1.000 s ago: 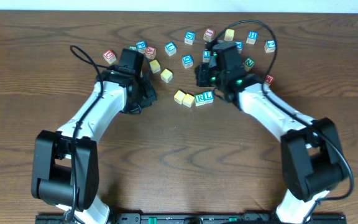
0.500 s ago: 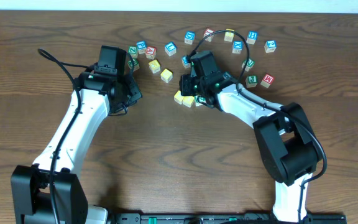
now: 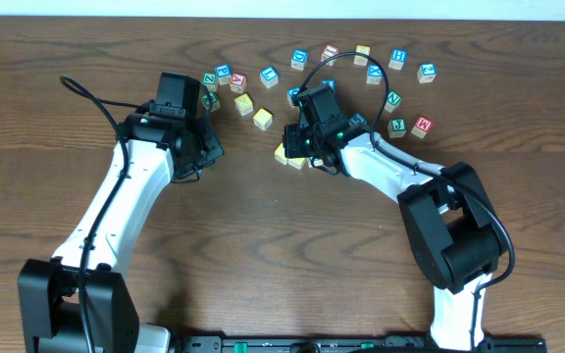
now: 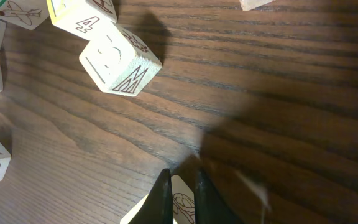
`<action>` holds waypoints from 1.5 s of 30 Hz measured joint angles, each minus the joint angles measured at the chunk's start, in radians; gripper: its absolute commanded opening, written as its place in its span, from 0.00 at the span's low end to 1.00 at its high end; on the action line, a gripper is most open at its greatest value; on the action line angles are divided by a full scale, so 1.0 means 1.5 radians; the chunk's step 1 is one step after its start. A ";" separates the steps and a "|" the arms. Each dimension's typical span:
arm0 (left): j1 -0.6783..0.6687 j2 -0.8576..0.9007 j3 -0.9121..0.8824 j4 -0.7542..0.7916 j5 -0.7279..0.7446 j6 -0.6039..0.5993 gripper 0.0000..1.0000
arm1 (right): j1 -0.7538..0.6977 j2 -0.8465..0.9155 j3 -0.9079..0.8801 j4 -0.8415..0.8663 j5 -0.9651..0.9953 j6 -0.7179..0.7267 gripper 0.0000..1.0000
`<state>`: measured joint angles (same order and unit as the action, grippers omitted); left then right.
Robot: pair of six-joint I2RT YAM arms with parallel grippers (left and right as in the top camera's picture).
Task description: Spell out CORL
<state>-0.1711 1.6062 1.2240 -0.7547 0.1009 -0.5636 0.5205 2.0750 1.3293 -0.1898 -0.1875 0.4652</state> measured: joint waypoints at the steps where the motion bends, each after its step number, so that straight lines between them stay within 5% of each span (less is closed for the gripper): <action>1: 0.000 0.000 0.000 0.000 0.000 0.000 0.07 | 0.001 0.000 0.000 0.000 0.000 0.001 0.07; 23: 0.000 0.000 0.000 -0.001 0.000 0.002 0.07 | 0.028 0.000 0.000 -0.029 -0.014 0.034 0.02; 45: 0.000 0.000 0.000 -0.003 -0.002 0.002 0.07 | 0.048 0.000 0.033 -0.179 -0.019 0.027 0.01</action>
<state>-0.1711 1.6062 1.2240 -0.7586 0.0982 -0.5613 0.5930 2.0750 1.3792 -0.4583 -0.2165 0.5064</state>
